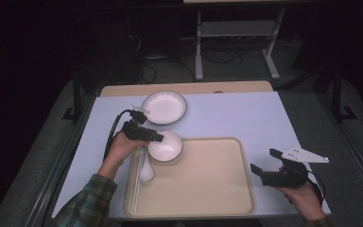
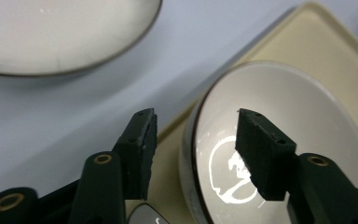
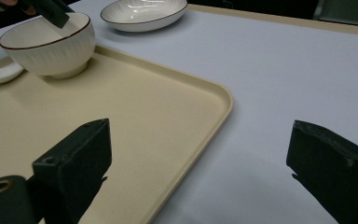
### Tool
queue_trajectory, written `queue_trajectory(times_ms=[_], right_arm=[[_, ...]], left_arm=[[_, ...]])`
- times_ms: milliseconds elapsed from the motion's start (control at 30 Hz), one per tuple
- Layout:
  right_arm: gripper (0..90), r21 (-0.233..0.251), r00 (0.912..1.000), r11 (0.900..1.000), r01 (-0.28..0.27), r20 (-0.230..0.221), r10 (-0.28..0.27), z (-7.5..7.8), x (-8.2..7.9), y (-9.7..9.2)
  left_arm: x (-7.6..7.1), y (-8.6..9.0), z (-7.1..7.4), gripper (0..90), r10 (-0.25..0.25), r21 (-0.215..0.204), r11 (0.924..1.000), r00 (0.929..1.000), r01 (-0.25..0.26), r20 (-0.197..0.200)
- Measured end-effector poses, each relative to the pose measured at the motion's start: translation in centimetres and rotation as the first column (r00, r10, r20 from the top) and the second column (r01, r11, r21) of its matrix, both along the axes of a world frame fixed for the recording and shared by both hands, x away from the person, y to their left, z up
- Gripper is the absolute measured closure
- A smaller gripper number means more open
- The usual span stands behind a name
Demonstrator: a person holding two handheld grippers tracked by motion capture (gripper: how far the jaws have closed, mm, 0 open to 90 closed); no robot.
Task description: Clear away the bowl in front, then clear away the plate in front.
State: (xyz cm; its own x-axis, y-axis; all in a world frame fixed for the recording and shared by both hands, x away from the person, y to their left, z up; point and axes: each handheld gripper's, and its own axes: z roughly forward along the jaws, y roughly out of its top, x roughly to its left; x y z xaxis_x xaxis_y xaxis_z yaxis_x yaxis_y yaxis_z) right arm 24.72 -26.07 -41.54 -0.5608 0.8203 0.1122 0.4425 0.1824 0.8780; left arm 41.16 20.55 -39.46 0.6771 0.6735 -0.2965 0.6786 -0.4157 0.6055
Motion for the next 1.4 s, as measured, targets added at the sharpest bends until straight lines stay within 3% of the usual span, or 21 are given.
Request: queue_trajectory(times_ms=[267,533,667,767,867,1033,1267,1400], right_arm=[[5.9,0.000,1.0000,1.0000,0.004,-0.001,-0.004,0.0,0.1,-0.1],[5.9,-0.003,1.0000,1.0000,0.004,0.000,-0.004,-0.1,0.1,-0.1],[5.9,0.000,1.0000,1.0000,0.006,0.000,-0.006,-0.1,0.2,-0.2],[5.9,-0.001,1.0000,1.0000,0.005,-0.002,-0.005,-0.1,0.3,-0.2],[5.9,-0.001,1.0000,1.0000,0.002,-0.002,-0.002,-0.1,0.3,-0.1],[5.9,0.002,1.0000,1.0000,0.004,-0.001,-0.004,-0.1,0.3,-0.2],[5.9,0.003,1.0000,1.0000,0.004,-0.002,-0.004,-0.1,0.3,-0.2],[5.8,0.003,1.0000,1.0000,0.004,-0.002,-0.004,-0.1,0.3,-0.3]], left_arm=[[2.1,1.5,1.8,40.6,0.075,-0.039,0.9965,0.9965,-0.074,0.035],[5.9,2.8,2.8,37.1,0.185,-0.035,0.9824,0.9822,-0.183,0.036],[7.6,3.5,2.8,37.0,0.254,-0.054,0.9662,0.9670,-0.252,0.024],[8.7,4.0,2.1,37.0,0.311,-0.080,0.9475,0.9502,-0.309,0.011],[9.5,4.5,1.0,37.0,0.353,-0.065,0.9334,0.9356,-0.353,-0.016],[10.4,5.0,-0.6,36.7,0.391,-0.056,0.9169,0.9177,-0.395,-0.070],[11.0,5.2,-2.2,36.7,0.437,-0.076,0.8895,0.8875,-0.450,-0.147],[11.2,5.0,-2.9,41.9,0.444,-0.075,0.8834,0.8772,-0.463,-0.184]])
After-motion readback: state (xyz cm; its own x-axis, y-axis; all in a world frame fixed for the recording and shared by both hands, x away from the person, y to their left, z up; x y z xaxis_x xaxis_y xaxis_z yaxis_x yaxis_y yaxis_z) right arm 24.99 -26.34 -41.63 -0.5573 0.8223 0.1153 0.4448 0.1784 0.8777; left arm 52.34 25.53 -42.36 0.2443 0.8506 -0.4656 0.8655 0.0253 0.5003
